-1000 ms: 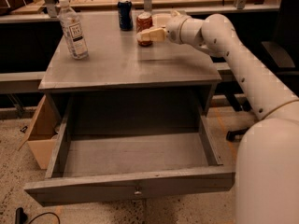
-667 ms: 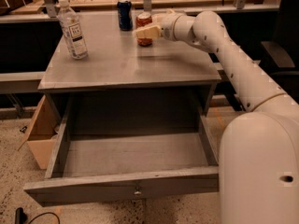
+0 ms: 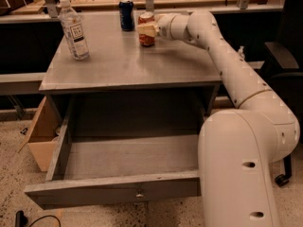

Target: Place coke can into top drawer

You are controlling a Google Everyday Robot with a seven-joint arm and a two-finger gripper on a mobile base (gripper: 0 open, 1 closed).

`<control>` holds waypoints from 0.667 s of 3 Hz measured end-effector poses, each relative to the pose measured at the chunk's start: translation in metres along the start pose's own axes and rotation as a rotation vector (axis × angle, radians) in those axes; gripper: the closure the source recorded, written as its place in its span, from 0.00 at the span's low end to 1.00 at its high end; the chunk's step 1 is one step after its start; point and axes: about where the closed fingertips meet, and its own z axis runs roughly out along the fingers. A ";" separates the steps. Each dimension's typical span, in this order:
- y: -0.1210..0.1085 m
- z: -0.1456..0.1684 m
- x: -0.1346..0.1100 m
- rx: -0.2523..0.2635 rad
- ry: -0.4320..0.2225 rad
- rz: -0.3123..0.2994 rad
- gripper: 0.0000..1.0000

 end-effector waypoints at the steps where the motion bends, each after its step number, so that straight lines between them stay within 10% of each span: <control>1: 0.001 0.006 -0.001 -0.012 0.008 0.002 0.64; 2: 0.008 -0.009 -0.018 -0.058 -0.002 -0.018 0.87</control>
Offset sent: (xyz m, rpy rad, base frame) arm -0.0315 -0.0079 0.0487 -0.0228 -0.0227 0.1303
